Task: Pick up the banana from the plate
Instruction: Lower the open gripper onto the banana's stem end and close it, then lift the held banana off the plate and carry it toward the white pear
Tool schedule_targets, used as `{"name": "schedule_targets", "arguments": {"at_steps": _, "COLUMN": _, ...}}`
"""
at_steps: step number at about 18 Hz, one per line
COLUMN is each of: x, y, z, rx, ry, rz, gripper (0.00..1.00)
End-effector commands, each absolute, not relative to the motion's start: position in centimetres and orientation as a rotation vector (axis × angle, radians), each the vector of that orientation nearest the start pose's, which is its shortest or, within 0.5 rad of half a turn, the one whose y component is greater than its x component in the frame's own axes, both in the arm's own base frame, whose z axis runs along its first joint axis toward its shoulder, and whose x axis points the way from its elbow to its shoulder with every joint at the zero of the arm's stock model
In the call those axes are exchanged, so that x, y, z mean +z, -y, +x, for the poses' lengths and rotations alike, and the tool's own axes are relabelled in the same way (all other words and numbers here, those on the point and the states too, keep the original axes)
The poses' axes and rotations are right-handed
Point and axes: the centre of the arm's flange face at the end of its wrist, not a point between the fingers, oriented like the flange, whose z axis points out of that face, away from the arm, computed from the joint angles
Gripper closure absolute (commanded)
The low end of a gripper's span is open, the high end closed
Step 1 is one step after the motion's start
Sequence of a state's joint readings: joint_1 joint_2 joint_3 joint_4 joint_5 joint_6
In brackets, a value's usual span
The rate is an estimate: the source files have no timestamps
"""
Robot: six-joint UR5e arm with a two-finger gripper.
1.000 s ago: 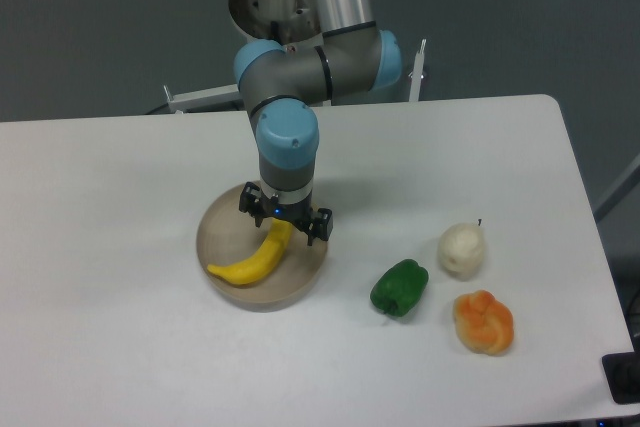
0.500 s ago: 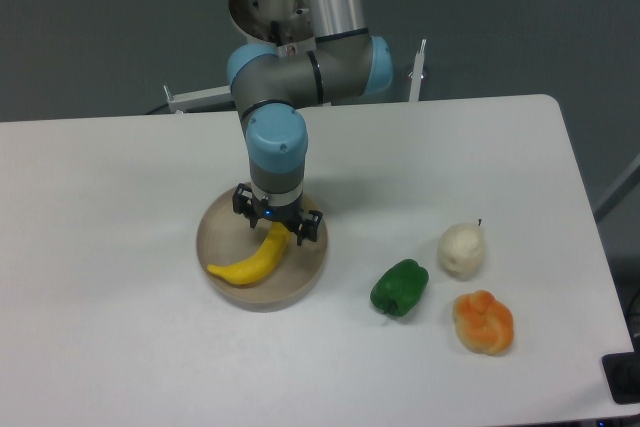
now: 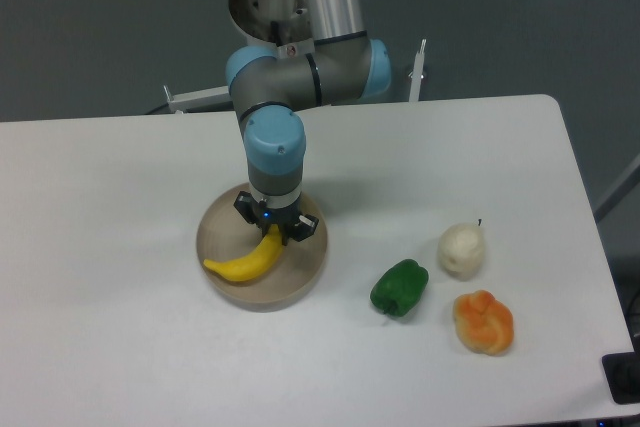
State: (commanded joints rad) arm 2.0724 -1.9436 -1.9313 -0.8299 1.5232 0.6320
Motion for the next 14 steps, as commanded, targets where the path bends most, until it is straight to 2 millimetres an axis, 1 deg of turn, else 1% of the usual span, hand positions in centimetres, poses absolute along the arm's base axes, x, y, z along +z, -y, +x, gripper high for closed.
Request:
{"name": "schedule_targets", "arguments": {"at_steps": 3, "x": 20.6, "y": -54.9, "z": -14.6, "rx": -0.039, "ry": -0.212, "rz": -3.085, "gripper": 0.75}}
{"name": "schedule_targets", "arguments": {"at_steps": 5, "x": 22.4, "y": -55.7, "z": -15.8, "rx": -0.004, "ry": -0.216, "rz": -3.055, "gripper": 0.75}}
{"name": "schedule_targets", "arguments": {"at_steps": 6, "x": 23.6, "y": -55.9, "z": -16.8, "rx": 0.015, "ry": -0.197, "rz": -3.038, "gripper": 0.74}}
{"name": "schedule_targets", "arguments": {"at_steps": 7, "x": 25.3, "y": -55.9, "z": -18.1, "rx": 0.052, "ry": -0.177, "rz": -3.016, "gripper": 0.74}}
{"name": "schedule_targets", "arguments": {"at_steps": 9, "x": 27.4, "y": -56.0, "z": -20.9, "rx": 0.105, "ry": -0.208, "rz": -2.989, "gripper": 0.74}}
{"name": "schedule_targets", "arguments": {"at_steps": 11, "x": 29.0, "y": -56.1, "z": -23.2, "rx": 0.149, "ry": -0.23, "rz": -2.963, "gripper": 0.74}}
{"name": "schedule_targets", "arguments": {"at_steps": 14, "x": 31.0, "y": -55.3, "z": -27.3, "rx": 0.207, "ry": -0.235, "rz": -2.94, "gripper": 0.74}}
